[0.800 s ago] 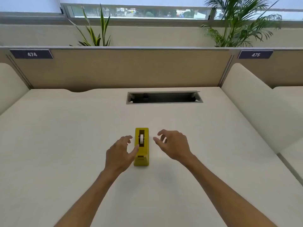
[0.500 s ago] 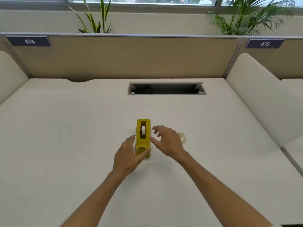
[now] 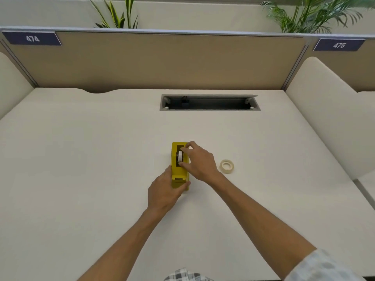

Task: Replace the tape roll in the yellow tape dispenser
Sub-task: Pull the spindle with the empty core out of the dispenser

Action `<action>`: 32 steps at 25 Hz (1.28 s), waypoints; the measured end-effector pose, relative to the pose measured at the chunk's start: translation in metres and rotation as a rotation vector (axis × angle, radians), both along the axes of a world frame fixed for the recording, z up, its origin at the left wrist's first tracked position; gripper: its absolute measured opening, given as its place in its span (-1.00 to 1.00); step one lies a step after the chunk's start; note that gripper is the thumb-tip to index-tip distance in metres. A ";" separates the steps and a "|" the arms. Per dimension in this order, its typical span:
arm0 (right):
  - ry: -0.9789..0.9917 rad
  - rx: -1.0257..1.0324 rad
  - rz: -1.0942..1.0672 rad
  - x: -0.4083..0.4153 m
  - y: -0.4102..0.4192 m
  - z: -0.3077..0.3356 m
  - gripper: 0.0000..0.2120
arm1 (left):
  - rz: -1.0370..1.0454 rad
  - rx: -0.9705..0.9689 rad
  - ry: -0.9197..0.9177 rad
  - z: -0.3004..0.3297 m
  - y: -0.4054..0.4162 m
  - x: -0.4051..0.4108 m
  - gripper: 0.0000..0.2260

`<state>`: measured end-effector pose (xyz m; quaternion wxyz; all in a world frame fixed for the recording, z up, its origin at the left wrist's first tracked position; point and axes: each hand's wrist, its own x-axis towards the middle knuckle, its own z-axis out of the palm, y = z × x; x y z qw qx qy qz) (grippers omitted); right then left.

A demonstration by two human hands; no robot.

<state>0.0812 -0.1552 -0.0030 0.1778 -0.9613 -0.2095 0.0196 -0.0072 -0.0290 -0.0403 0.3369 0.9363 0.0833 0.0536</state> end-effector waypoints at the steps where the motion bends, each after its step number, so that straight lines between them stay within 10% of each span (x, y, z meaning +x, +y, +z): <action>1: 0.000 -0.001 0.005 0.001 0.000 0.000 -0.58 | -0.001 0.018 -0.001 0.000 0.000 0.000 -0.47; 15: -0.119 0.108 0.003 0.006 0.001 0.007 -0.67 | -0.026 0.012 -0.009 -0.004 0.011 -0.002 -0.35; 32: -0.051 0.355 0.094 -0.041 -0.043 0.042 -0.65 | -0.172 -0.431 -0.310 0.043 -0.003 0.004 -0.73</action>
